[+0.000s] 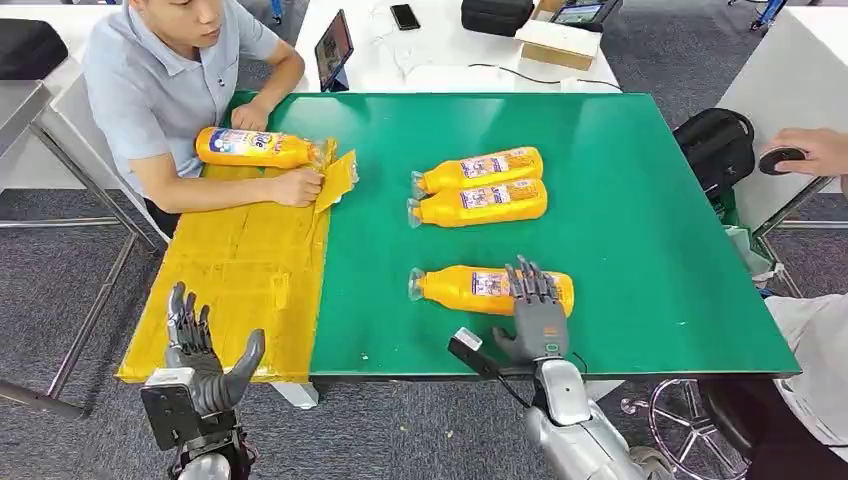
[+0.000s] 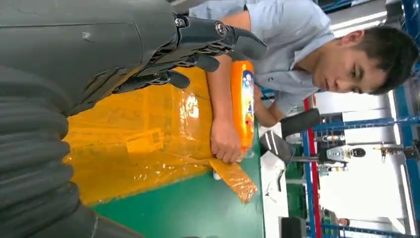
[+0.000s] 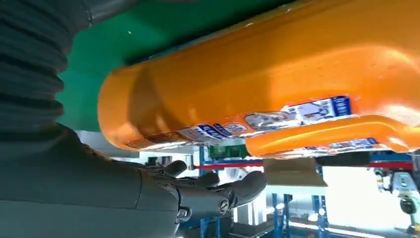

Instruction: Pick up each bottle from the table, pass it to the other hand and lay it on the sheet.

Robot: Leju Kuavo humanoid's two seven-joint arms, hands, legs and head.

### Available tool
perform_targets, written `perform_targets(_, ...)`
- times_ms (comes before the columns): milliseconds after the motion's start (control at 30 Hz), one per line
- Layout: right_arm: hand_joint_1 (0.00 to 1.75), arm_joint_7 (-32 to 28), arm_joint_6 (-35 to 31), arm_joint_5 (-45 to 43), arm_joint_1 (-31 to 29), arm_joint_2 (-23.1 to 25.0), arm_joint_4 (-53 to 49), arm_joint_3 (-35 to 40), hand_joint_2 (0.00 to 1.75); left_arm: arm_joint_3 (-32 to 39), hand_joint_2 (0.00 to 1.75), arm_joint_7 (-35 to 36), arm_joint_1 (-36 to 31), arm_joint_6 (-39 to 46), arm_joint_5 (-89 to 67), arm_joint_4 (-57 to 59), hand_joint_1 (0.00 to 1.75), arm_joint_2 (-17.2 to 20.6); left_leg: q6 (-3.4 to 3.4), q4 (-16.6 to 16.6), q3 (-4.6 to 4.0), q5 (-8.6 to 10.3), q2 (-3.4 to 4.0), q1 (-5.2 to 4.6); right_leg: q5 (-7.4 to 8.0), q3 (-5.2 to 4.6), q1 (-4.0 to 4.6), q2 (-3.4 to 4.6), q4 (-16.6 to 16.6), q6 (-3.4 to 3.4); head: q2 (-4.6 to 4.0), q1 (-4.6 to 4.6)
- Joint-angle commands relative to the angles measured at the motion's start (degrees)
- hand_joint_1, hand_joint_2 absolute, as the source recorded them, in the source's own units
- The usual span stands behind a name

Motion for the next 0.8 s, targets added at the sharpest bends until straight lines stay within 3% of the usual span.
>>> perform_targets(33,0.00,2.92,0.34,-1.40,-4.69,-0.75,13.68,-0.67,1.75,-1.20,1.75,2.64,-1.31,-4.39,1.04,2.39,0.00,0.66,-0.05,-0.04,0.09,0.02,-0.04,0.04,0.01,0.12,0.05,-0.09,-0.07,-0.08,0.00,0.00)
perform_targets(267,0.00,2.99,0.36,-1.74,-5.17,-0.67,14.45,-0.84,1.75,-1.24,1.75,2.80,-1.34,-4.64,1.03,2.52,0.00,0.77,-0.07,-0.04,0.14,0.06,-0.11,0.09,0.04,0.20,0.10,-0.20,-0.12,-0.12,0.00,0.00)
perform_targets(500,0.00,1.74,4.30,-4.75,-11.40,-0.59,21.93,-2.29,1.75,-1.88,1.75,3.06,-2.45,-6.21,1.41,4.64,0.00,1.27,-0.08,-0.03,0.25,0.09,-0.06,0.06,0.06,0.27,0.08,-0.16,-0.10,-0.13,0.00,0.00)
perform_targets(533,0.03,1.92,5.40,-4.76,-12.38,-0.49,22.80,-2.24,1.75,-1.93,1.75,3.06,-2.77,-6.41,1.51,5.09,0.00,1.34,-0.06,-0.04,0.30,0.08,-0.07,0.03,0.05,0.30,0.04,-0.14,-0.08,-0.10,0.00,0.00)
perform_targets(567,0.59,1.55,6.52,-5.21,-13.09,-0.31,23.33,-2.49,1.75,-1.98,1.75,3.06,-3.05,-6.60,1.59,5.50,0.00,1.43,-0.09,-0.04,0.25,0.11,-0.07,0.09,0.10,0.27,0.11,-0.18,-0.13,-0.15,0.00,0.00)
perform_targets(800,0.59,1.59,7.25,-5.26,-13.68,-0.18,23.84,-2.41,1.75,-2.01,1.75,3.07,-3.28,-6.82,1.69,5.85,0.00,1.48,0.00,-0.05,0.35,0.08,-0.05,0.01,0.05,0.35,0.03,-0.11,-0.07,-0.05,0.00,0.00)
